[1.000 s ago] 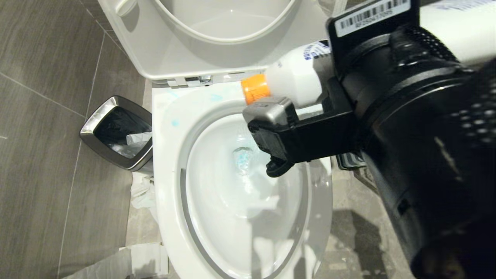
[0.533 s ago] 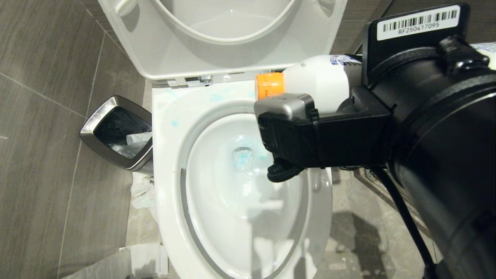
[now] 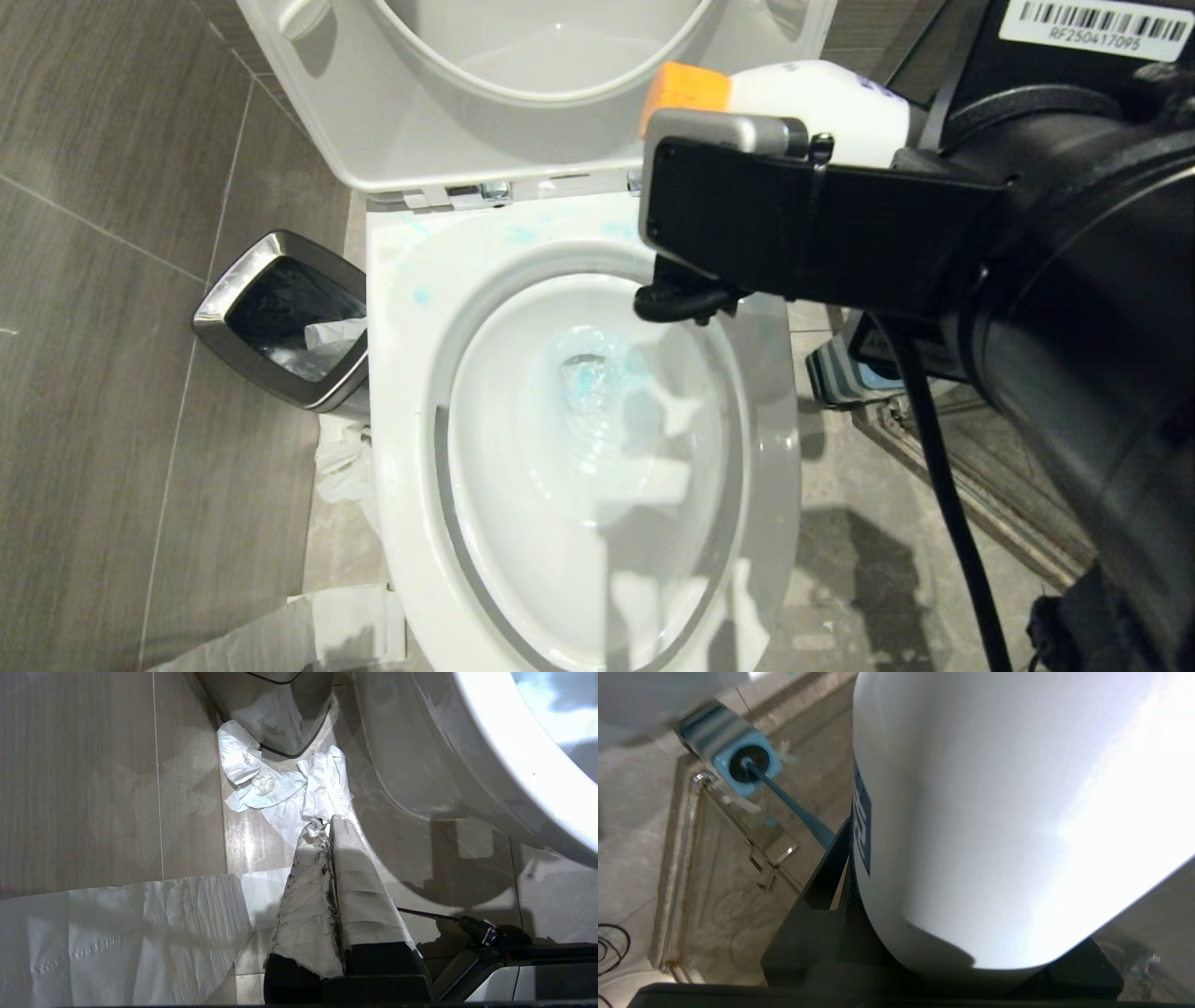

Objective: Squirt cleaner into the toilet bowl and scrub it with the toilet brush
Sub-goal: Pour in the cleaning agent

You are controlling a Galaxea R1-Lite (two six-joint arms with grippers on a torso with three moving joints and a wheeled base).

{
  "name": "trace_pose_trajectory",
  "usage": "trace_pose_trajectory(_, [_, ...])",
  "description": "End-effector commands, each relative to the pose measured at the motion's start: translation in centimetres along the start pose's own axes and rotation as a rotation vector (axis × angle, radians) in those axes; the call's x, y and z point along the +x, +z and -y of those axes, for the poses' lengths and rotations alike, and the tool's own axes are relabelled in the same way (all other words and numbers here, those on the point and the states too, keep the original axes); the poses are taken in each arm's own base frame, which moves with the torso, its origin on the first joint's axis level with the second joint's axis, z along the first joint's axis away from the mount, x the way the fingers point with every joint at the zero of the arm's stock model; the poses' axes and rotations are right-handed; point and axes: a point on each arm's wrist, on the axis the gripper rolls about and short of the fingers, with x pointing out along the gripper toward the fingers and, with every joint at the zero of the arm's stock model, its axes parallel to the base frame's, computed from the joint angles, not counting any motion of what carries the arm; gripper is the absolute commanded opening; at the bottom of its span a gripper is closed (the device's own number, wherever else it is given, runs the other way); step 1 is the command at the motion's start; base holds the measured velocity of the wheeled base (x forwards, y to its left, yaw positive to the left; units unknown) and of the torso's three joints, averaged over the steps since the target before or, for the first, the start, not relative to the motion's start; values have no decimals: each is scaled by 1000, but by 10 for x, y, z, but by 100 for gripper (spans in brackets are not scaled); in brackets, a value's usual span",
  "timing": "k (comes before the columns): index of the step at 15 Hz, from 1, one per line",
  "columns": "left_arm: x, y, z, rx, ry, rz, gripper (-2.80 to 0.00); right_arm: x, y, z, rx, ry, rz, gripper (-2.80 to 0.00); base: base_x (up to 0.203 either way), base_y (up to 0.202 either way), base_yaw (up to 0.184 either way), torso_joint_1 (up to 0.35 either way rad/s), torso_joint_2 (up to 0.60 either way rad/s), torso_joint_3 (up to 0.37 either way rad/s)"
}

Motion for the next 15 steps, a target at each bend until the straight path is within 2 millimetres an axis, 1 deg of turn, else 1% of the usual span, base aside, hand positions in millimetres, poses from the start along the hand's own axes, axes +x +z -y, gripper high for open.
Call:
trace_pose_trajectory(1, [0,0,0,0,2,-1,-280,20,-12,2,-11,-4,-78,-280,0,0,0,0,0,0])
trace_pose_trajectory(3, [0,0,0,0,1,-3,-280,29,-16,-10,-66,-5,-113,-280,0,0,0,0,0,0])
trace_pose_trajectory(5, [0,0,0,1,-3,-2,-280,43,-17,-13,-69,-10,-160,-280,0,0,0,0,0,0])
trace_pose_trajectory(7, [0,0,0,-2,3,-1,-280,54,-23,-7,-33,-19,-203,-280,0,0,0,0,0,0])
trace_pose_trajectory(10, [0,0,0,-2,3,-1,-280,66,-32,11,39,-37,-254,-280,0,0,0,0,0,0])
trace_pose_trajectory(12, [0,0,0,-3,3,-1,-280,63,-31,16,58,-38,-243,-280,0,0,0,0,0,0])
trace_pose_trajectory(13, [0,0,0,-3,3,0,-280,56,-28,17,65,-34,-217,-280,0,0,0,0,0,0])
trace_pose_trajectory(15, [0,0,0,-3,3,0,-280,53,-24,28,120,-39,-204,-280,0,0,0,0,0,0])
